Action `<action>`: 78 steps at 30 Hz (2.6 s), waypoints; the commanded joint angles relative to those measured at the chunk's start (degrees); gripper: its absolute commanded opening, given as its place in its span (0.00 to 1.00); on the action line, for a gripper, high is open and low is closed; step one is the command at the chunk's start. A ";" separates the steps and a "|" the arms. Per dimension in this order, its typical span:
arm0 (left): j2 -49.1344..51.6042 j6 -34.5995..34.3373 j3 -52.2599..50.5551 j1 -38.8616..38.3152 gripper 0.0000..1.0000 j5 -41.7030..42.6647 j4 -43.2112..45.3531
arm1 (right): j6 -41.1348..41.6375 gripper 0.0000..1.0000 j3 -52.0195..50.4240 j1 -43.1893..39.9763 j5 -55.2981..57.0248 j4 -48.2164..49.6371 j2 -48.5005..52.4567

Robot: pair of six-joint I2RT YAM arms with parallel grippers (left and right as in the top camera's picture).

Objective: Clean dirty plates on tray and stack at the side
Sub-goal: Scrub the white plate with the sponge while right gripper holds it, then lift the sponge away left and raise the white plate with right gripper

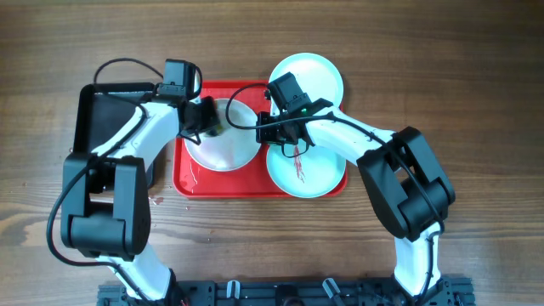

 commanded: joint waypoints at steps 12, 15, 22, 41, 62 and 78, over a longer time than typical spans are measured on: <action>0.74 13.33 0.11 -3.78 0.04 -1.36 -16.50 | -1.25 0.04 -0.42 0.04 0.31 -0.70 2.19; 0.74 1.29 0.11 -3.61 0.04 -20.37 -15.43 | -1.25 0.04 -0.42 0.04 0.33 -0.70 2.19; 0.74 -8.02 0.11 -3.61 0.04 -39.32 -11.58 | -1.27 0.04 -0.42 0.02 0.33 -0.74 2.19; 0.76 -1.20 -0.17 -10.40 0.04 -2.08 2.14 | -1.27 0.04 -0.42 0.02 0.11 -0.42 2.19; 0.76 -17.66 -0.17 -1.99 0.04 -27.28 -10.93 | -1.27 0.04 -0.42 0.02 0.11 -0.39 2.19; 0.76 -2.10 -0.15 -2.45 0.04 25.88 -12.02 | -1.29 0.04 -0.42 0.02 -1.62 -0.59 2.19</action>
